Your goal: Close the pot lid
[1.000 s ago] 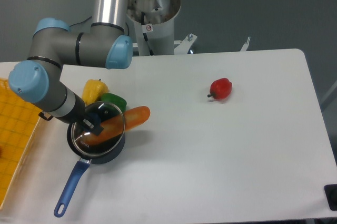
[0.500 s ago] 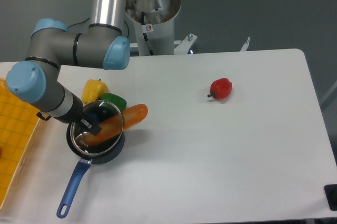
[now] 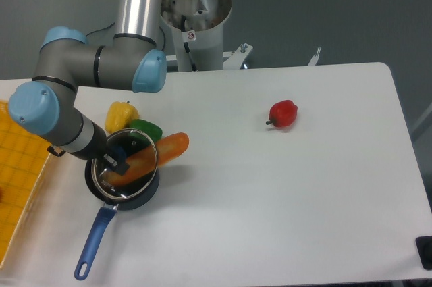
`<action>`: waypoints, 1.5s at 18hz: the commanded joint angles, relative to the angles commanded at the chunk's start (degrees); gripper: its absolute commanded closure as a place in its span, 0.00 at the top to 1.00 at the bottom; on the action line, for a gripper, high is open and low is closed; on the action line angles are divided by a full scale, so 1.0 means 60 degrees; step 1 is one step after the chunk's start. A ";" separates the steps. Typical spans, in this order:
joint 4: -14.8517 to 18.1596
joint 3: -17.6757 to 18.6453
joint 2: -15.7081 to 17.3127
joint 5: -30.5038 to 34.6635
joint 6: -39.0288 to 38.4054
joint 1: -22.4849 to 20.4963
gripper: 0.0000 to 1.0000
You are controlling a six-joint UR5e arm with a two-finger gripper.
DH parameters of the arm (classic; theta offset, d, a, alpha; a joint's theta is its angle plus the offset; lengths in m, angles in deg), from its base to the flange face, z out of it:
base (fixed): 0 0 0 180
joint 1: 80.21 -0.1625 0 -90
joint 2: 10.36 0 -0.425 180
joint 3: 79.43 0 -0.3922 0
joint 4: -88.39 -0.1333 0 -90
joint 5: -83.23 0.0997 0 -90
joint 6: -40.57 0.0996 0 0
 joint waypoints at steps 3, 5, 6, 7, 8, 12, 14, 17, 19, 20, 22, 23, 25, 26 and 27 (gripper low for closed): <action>-0.0176 -0.0015 -0.0044 -0.0015 0.0000 0.0015 0.57; -0.0351 -0.0029 -0.0088 -0.0015 0.0000 0.0058 0.58; -0.0410 -0.0044 -0.0088 -0.0015 0.0000 0.0059 0.61; -0.0425 -0.0029 -0.0102 -0.0015 0.0000 0.0059 0.61; -0.0425 -0.0029 -0.0103 -0.0015 0.0000 0.0059 0.61; -0.0425 -0.0029 -0.0103 0.0029 0.0132 0.0059 0.98; -0.0425 0.0044 -0.0073 0.0044 0.0132 0.0059 0.99; -0.0396 0.0102 -0.0073 0.0059 0.0132 0.0073 0.99; -0.0410 0.0088 -0.0059 0.0044 0.0146 0.0073 0.99; -0.0410 0.0088 -0.0030 0.0000 0.0146 0.0073 1.00; -0.0352 0.0073 0.0131 -0.0058 0.0190 0.0059 1.00; -0.0337 0.0073 0.0219 -0.0088 0.0219 0.0030 1.00; -0.0337 0.0073 0.0438 -0.0364 0.0365 -0.0058 1.00; -0.0337 0.0073 0.0541 -0.0526 0.0468 -0.0117 1.00; -0.0337 0.0073 0.0629 -0.0600 0.0541 -0.0190 1.00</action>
